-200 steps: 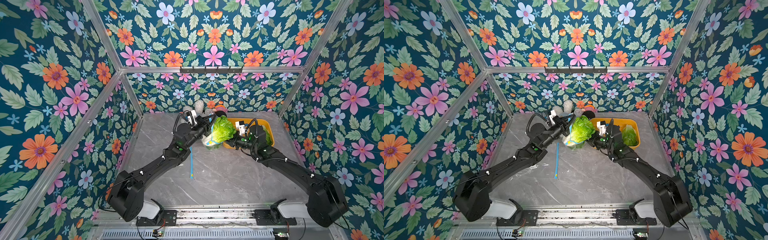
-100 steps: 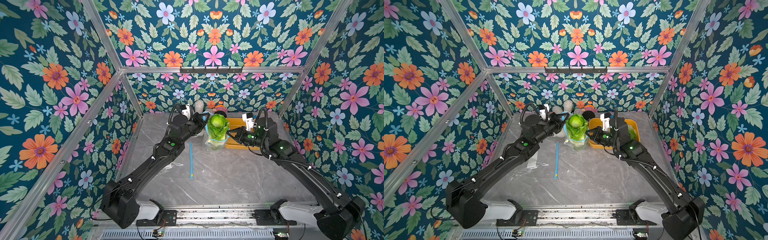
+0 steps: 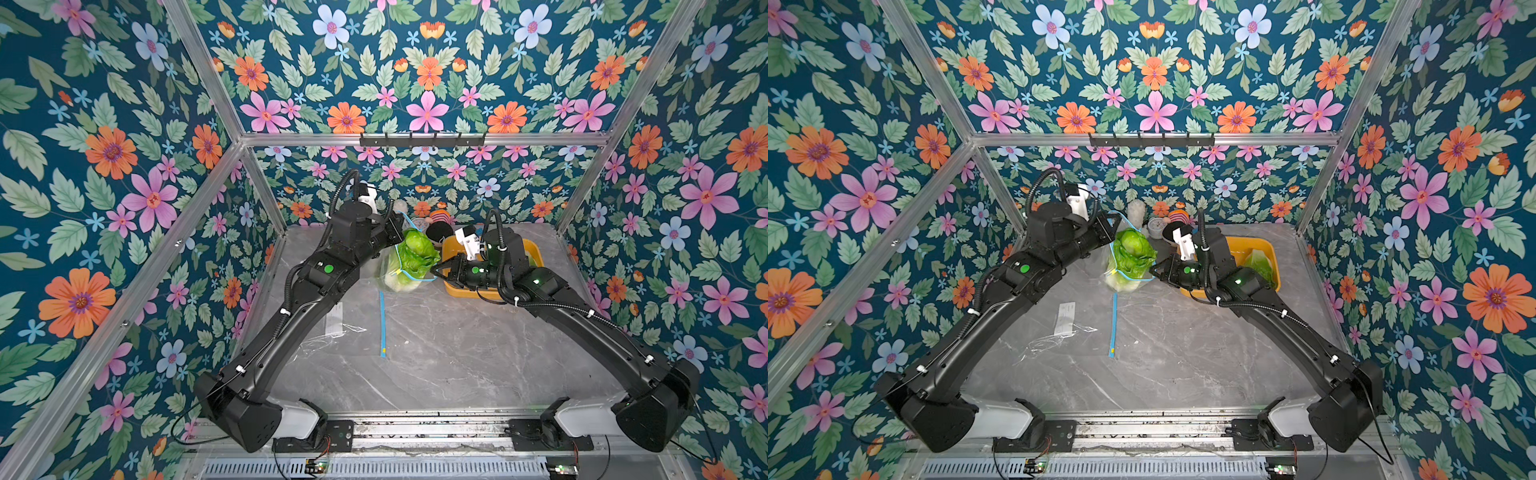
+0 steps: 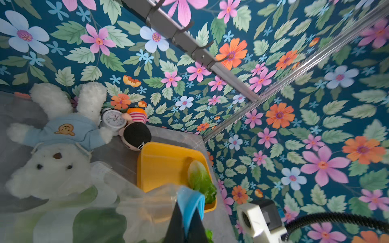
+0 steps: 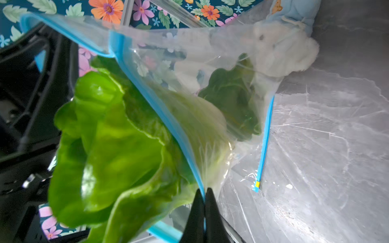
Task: Put the chinese cabbages into a zipper bag and zip it
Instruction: Adjust the zipper food storage bag at the center of the board.
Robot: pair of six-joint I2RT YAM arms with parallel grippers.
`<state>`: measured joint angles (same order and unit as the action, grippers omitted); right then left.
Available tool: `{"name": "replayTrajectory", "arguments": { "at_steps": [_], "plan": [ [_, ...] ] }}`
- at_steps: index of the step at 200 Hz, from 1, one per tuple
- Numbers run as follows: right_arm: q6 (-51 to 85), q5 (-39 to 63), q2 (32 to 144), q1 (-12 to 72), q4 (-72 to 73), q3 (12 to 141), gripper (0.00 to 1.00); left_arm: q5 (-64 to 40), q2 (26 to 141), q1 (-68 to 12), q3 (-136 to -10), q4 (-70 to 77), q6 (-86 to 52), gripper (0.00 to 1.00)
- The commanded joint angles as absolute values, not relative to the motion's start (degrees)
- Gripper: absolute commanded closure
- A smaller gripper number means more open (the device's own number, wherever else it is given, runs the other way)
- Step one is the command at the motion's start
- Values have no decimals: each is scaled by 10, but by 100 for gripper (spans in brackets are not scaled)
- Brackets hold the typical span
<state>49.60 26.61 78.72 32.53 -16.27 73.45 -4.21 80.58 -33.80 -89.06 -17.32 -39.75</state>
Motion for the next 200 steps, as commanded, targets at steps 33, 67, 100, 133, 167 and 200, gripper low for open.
{"name": "replayTrajectory", "arguments": {
  "at_steps": [33,67,100,133,167,200],
  "plan": [
    [510,230,789,317,-174,675,100,-80,874,-344,-859,-233,-319,100],
    [490,197,768,315,-198,663,99,-108,879,-348,-850,-193,-327,100],
    [465,181,746,313,-222,666,81,-124,877,-349,-857,-183,-332,100],
    [433,159,739,311,-255,684,67,-156,867,-351,-850,-153,-348,100],
    [406,174,780,305,-285,722,70,-167,865,-352,-853,-144,-356,100],
    [392,177,797,304,-303,757,93,-159,861,-352,-869,-153,-350,100]
  ]
}}
